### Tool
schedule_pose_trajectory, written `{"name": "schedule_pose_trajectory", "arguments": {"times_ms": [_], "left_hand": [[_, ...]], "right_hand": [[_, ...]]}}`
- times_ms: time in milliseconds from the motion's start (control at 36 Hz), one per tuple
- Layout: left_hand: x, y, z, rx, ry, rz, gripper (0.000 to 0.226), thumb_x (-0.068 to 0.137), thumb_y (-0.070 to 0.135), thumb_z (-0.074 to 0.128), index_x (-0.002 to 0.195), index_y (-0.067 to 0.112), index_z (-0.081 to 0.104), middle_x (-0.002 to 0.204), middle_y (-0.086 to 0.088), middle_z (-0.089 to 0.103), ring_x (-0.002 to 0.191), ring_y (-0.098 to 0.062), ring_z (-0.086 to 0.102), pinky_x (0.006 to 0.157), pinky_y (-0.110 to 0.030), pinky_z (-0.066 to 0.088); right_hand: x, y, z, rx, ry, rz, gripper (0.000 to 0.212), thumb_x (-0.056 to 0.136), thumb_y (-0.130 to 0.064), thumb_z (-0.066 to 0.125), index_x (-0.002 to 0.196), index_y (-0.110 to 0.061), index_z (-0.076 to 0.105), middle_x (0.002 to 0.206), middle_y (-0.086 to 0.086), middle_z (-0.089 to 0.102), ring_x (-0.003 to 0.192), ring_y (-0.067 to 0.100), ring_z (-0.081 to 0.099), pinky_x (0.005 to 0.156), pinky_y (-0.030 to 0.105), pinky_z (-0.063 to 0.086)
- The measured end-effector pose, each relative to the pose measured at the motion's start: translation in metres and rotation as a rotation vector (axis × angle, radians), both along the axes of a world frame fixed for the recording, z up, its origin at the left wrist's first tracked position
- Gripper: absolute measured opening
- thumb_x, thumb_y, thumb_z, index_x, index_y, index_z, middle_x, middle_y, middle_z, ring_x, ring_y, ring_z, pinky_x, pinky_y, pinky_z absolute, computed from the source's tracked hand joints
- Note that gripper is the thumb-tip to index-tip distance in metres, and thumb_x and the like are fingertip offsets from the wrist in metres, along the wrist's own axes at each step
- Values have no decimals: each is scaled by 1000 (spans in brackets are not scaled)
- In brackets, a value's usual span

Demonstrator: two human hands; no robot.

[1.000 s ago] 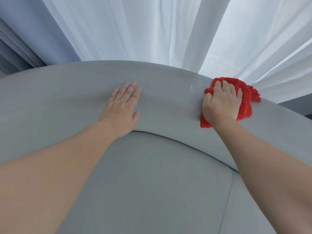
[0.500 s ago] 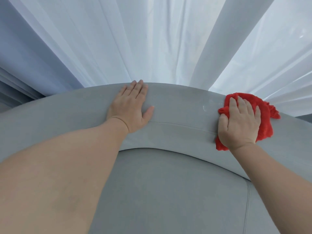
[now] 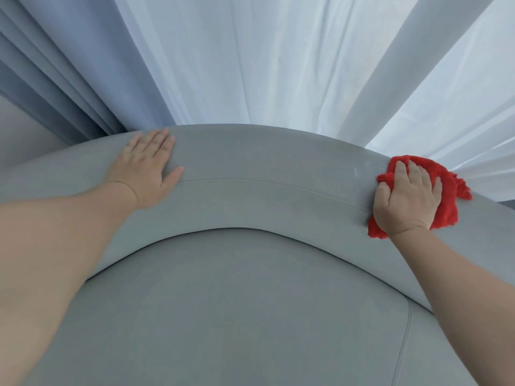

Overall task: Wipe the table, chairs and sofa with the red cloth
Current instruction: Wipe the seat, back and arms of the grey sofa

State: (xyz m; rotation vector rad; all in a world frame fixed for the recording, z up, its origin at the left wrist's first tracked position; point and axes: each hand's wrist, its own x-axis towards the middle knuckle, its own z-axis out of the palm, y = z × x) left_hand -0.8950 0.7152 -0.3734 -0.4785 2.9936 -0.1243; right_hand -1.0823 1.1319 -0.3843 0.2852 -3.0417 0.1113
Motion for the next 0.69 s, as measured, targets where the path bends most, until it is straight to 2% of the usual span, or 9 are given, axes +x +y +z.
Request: {"name": "schedule_pose_trajectory", "arguments": {"times_ms": [83,222,389,694], "left_hand": [[-1,-5,-15,12,59,-7,81,87,55,14,147,2,27,155,-16,24,142,-30,21,111,-21,-14],[-3,-9,-23,30,121,-57,78,86,51,22,143,-1,33,151,-19,31,139,-33,28,115,-39,10],[-4,-11,-28,56,159,-81,78,85,51,24,142,-2,36,149,-19,34,138,-33,31,114,-43,15],[-4,-12,-27,66,153,-89,78,85,51,24,142,-2,36,148,-20,36,137,-32,32,115,-43,14]], "right_hand": [[0,-1,0,9,1,-22,75,82,-42,19,144,-4,39,151,17,35,140,33,26,119,50,6],[0,-20,-3,-37,2,-144,72,86,-40,18,146,-6,36,154,15,31,143,30,22,119,49,4],[1,-33,-1,-40,-10,-199,72,86,-40,17,146,-6,36,154,15,30,143,30,21,119,49,5],[7,-88,-2,-5,14,-77,70,86,-38,19,144,-5,40,151,16,36,141,32,26,118,49,8]]}}
